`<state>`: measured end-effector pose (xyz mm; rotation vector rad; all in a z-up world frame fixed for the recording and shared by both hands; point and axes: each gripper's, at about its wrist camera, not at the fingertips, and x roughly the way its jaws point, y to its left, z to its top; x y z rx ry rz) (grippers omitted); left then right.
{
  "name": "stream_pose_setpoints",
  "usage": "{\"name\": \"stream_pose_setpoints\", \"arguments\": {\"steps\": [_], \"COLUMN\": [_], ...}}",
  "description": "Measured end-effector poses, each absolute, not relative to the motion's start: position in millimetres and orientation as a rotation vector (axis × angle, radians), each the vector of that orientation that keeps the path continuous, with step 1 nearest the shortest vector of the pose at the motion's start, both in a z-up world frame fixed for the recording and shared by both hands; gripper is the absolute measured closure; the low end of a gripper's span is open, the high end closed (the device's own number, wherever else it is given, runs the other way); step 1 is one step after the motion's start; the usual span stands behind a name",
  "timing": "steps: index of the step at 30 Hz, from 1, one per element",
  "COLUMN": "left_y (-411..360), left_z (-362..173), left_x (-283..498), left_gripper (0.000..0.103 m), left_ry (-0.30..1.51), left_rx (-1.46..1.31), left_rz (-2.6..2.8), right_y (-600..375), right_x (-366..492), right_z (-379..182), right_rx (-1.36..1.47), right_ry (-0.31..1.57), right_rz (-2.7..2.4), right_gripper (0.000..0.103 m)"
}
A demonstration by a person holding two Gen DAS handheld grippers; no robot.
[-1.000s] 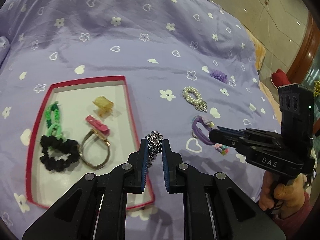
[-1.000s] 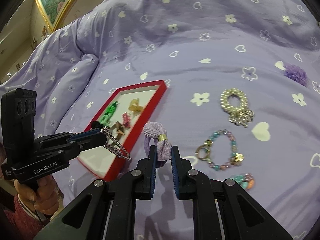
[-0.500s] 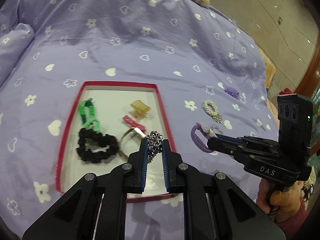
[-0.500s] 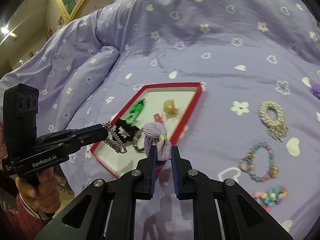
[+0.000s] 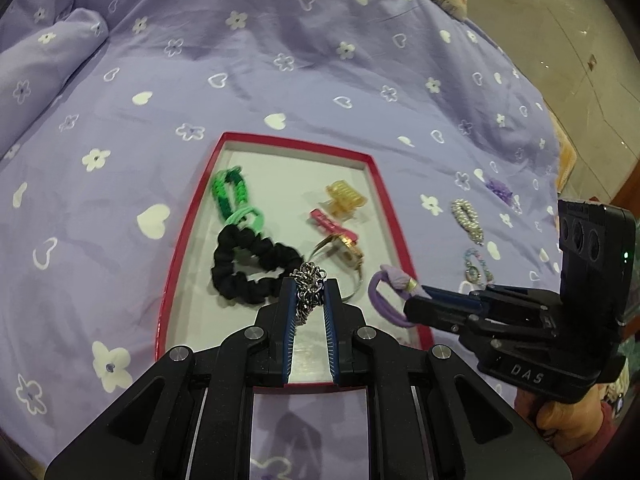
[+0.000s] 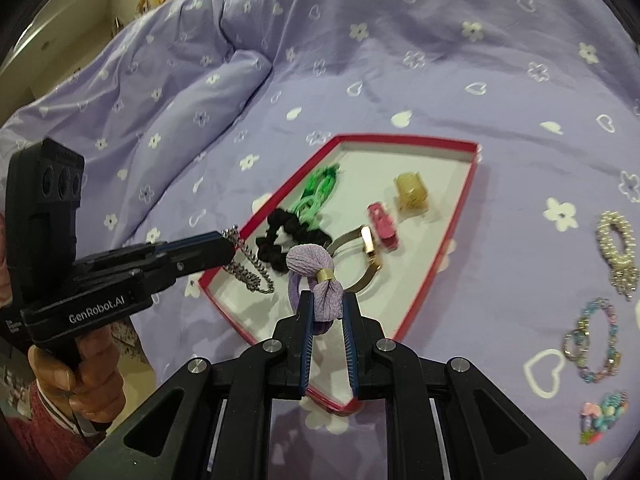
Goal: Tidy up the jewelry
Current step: 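Carry the silver chain in the left tool and bow bracelet in the right tool into the tray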
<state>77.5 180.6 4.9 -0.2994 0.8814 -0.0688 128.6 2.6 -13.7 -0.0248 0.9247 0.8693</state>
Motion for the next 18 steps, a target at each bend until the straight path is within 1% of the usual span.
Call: {"name": "stream_pose_setpoints", "arguments": {"steps": [9,18], "left_y": [192,204], "left_z": [-25,-44], "left_x": [88,95], "left_gripper": [0.091,0.091], "left_ry": [0.939,0.978], "left_rx": [-0.293,-0.295], "left_rz": [-0.028,0.013], "right_y": [20,31], "right_x": [137,143], "right_z": [-36,-47], "right_rx": [-0.089,-0.150], "right_ry": [0.993,1.031], "right_rz": [0.860,0.855], "right_gripper": [0.089,0.088]}}
